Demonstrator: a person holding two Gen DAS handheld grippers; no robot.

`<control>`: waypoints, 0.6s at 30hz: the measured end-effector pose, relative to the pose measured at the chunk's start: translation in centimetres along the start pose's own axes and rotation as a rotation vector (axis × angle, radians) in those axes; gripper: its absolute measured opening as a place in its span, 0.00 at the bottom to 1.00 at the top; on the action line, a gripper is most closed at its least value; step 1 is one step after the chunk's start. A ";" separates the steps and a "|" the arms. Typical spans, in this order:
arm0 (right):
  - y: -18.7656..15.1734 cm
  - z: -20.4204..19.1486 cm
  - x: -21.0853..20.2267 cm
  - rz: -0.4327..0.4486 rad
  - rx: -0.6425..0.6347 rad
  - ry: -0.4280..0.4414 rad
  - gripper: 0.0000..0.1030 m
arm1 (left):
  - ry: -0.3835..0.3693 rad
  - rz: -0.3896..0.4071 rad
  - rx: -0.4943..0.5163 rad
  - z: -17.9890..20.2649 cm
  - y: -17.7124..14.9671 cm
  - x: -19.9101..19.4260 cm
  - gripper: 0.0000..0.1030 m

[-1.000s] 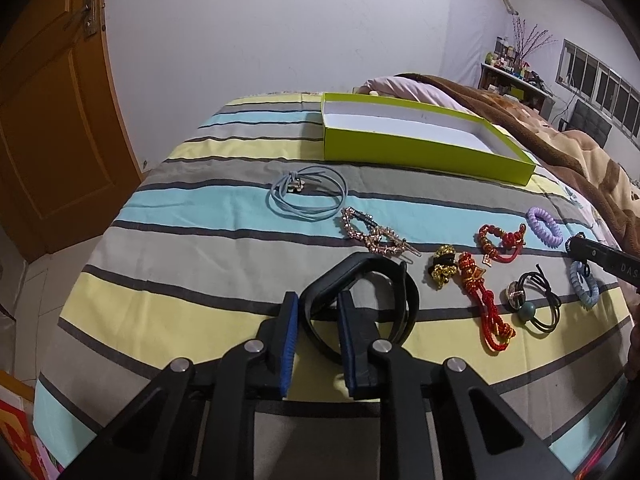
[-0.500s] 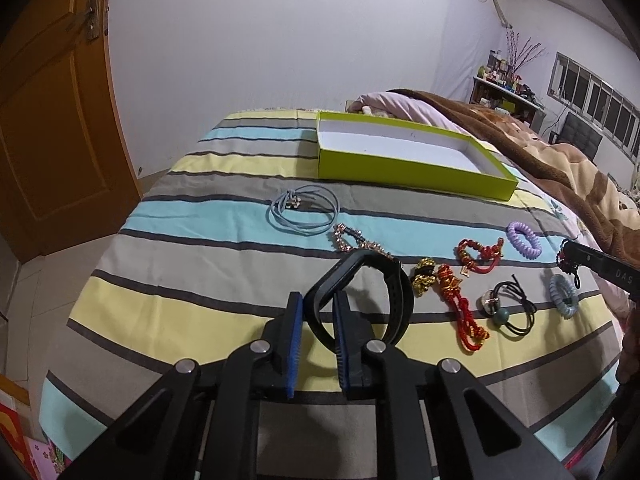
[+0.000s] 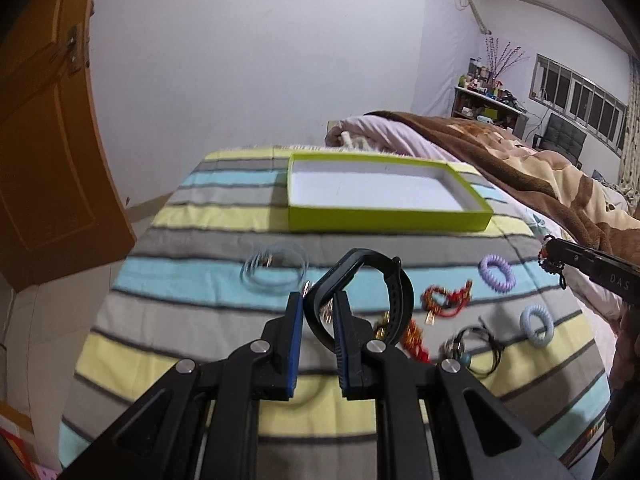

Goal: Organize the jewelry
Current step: 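Carry the black band and brown charm with both tools into the green box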

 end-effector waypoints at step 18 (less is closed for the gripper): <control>10.2 0.6 7.6 -0.035 -0.034 0.007 0.15 | 0.018 -0.017 0.024 0.4 11.1 7.8 0.15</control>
Point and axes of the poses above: each gripper's, at about its wrist camera, not at the fingertips, and x roughly the way its jaws point, z to its right, y to its top, the point moved 3 cm from there along x, roughly the way its jaws point, and after that the axes turned 13 degrees about -z, right-handed, at the moved point
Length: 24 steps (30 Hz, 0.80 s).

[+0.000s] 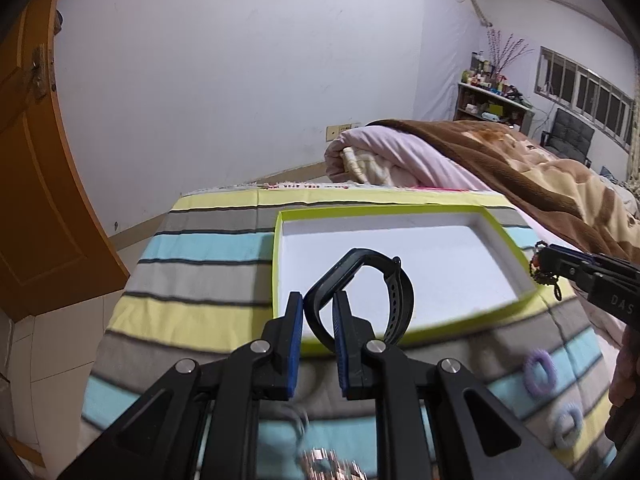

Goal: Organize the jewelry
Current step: 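Carry the black band and brown charm with both tools into the green box, then open both tools to drop the band and charm in the box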

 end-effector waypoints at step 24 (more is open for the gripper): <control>1.1 2.1 5.1 -0.079 0.029 -0.031 0.31 | 0.014 -0.091 -0.017 -1.0 1.1 5.8 0.16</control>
Point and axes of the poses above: each gripper's, at about its wrist camera, not at the fingertips, and x roughly the way its jaws point, z to its right, y to its top, the point moved 3 cm from there along x, roughly the way its jaws point, and after that the axes turned 13 degrees about -z, right-handed, at the moved point
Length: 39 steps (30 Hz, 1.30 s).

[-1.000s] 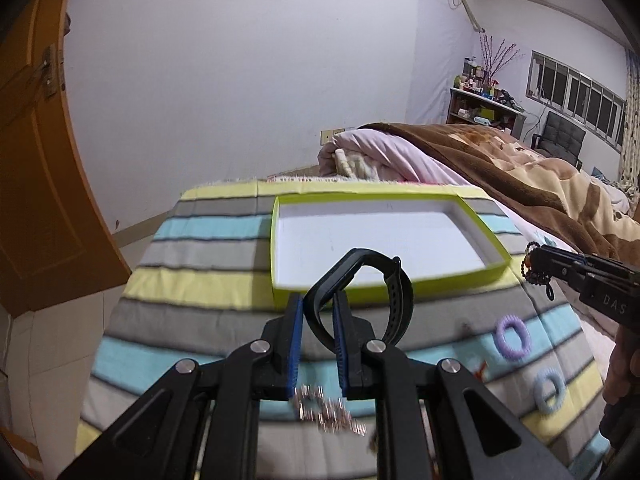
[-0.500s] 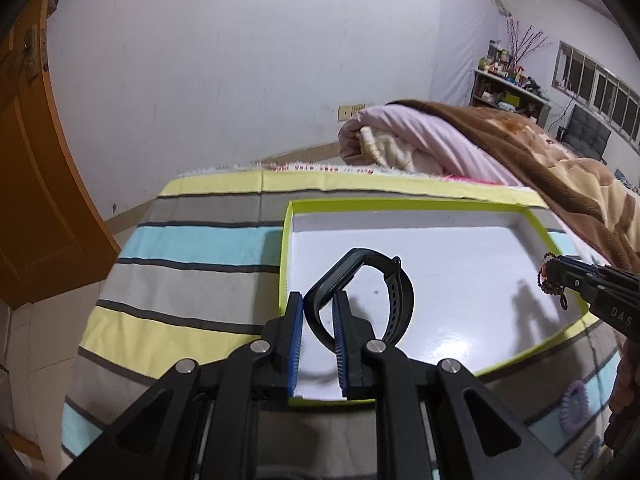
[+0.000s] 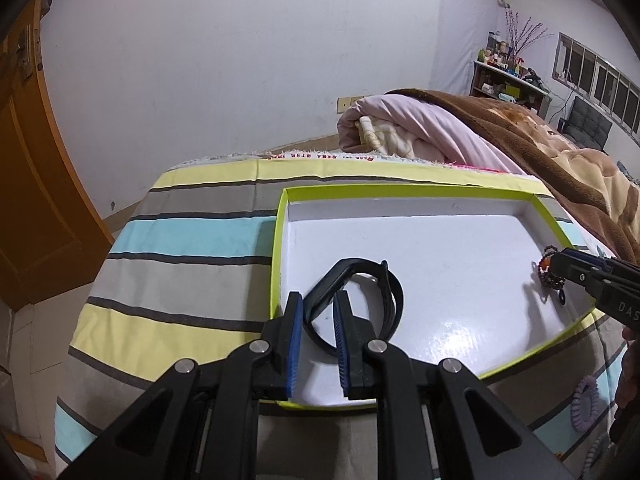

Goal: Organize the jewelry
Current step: 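Open both tools to drop the band and charm in the box, then move both open tools back over the remaining jewelry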

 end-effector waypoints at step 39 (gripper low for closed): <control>-20.4 -5.5 -15.7 0.226 -0.037 -0.002 0.31 | -0.090 0.211 0.023 1.6 -18.1 -15.0 0.23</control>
Point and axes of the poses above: each gripper's, at about its wrist camera, not at the fingertips, and x roughly the way its jaws point, z to its right, y to its top, the point moved 3 cm from there along x, roughly the way its jaws point, and after that the axes turned 13 degrees about -z, right-handed, at the moved point
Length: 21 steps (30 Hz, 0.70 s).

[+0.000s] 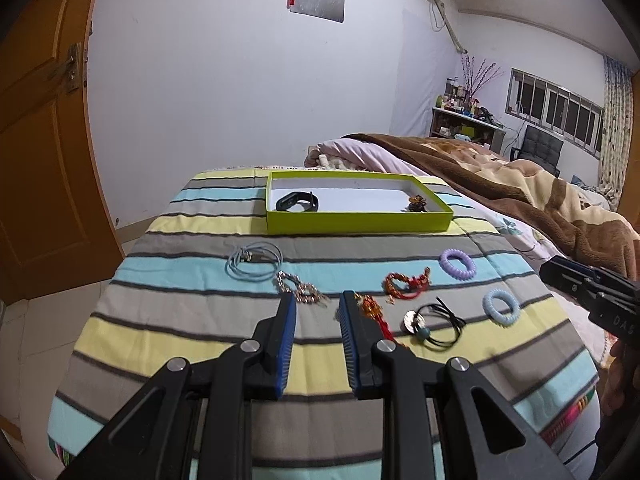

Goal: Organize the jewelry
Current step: 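Move both open tools back over the remaining jewelry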

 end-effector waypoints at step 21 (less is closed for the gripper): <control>-1.7 2.0 1.7 -0.067 0.035 -0.017 0.31 | -0.028 -0.052 0.058 1.7 -1.3 1.8 0.23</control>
Point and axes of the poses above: each gripper's, at about its wrist camera, not at the fingertips, and x roughly the way its jaws point, z to its right, y to its top, the point moved 3 cm from there along x, roughly the way its jaws point, and after that the axes turned 13 degrees about -z, right-handed, at the moved point
